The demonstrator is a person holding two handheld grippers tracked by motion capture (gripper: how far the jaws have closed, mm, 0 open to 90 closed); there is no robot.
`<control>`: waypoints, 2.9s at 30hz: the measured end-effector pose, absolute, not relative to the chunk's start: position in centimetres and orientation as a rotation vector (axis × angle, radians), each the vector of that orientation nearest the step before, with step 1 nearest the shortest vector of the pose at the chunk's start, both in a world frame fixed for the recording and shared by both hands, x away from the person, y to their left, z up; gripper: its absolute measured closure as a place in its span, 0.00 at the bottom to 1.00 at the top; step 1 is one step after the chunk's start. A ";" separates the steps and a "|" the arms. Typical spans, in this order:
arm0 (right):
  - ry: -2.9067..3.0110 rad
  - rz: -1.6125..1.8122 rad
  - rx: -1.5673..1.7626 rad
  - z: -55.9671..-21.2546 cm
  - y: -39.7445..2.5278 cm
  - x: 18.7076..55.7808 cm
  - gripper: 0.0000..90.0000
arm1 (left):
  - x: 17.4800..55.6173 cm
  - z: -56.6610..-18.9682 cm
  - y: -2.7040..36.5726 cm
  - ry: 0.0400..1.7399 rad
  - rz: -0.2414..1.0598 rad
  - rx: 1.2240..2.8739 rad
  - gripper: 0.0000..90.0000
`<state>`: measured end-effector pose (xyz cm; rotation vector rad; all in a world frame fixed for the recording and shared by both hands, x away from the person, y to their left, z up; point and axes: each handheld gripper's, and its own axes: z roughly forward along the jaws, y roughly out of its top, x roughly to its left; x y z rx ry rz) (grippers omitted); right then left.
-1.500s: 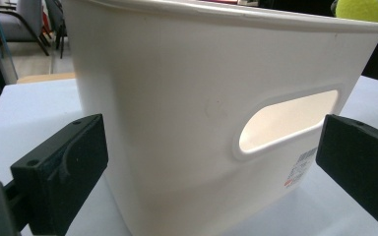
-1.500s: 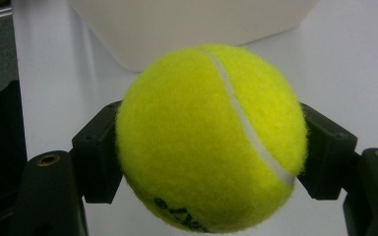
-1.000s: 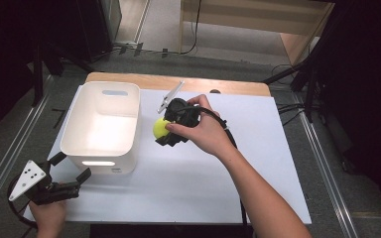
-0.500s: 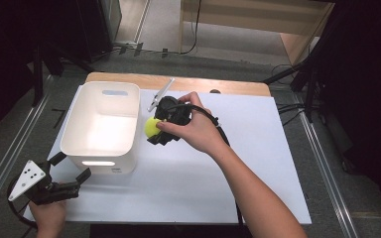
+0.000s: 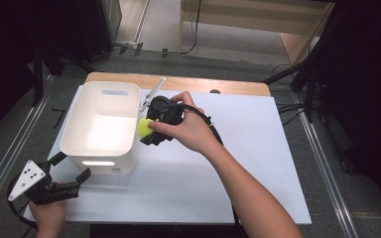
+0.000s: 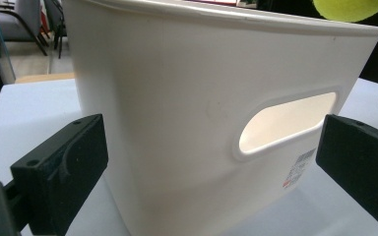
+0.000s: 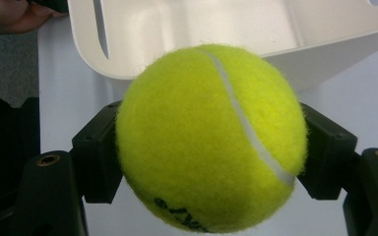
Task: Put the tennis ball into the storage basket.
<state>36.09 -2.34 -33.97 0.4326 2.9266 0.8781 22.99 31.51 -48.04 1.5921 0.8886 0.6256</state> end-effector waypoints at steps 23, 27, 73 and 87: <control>2.931 0.890 0.369 -33.2 0.8 36.2 0.26 | 23.0 -48.0 31.6 0.882 0.618 1.584 0.00; 2.935 0.892 0.347 -33.1 1.4 36.2 0.26 | 23.0 -48.0 31.6 0.882 0.618 1.585 0.00; 2.971 0.851 0.258 -34.2 6.1 36.3 0.26 | 23.0 -48.0 31.7 0.886 0.614 1.584 0.00; 2.979 0.818 0.247 -35.1 6.8 36.3 0.26 | 23.0 -48.0 31.7 0.885 0.613 1.584 0.00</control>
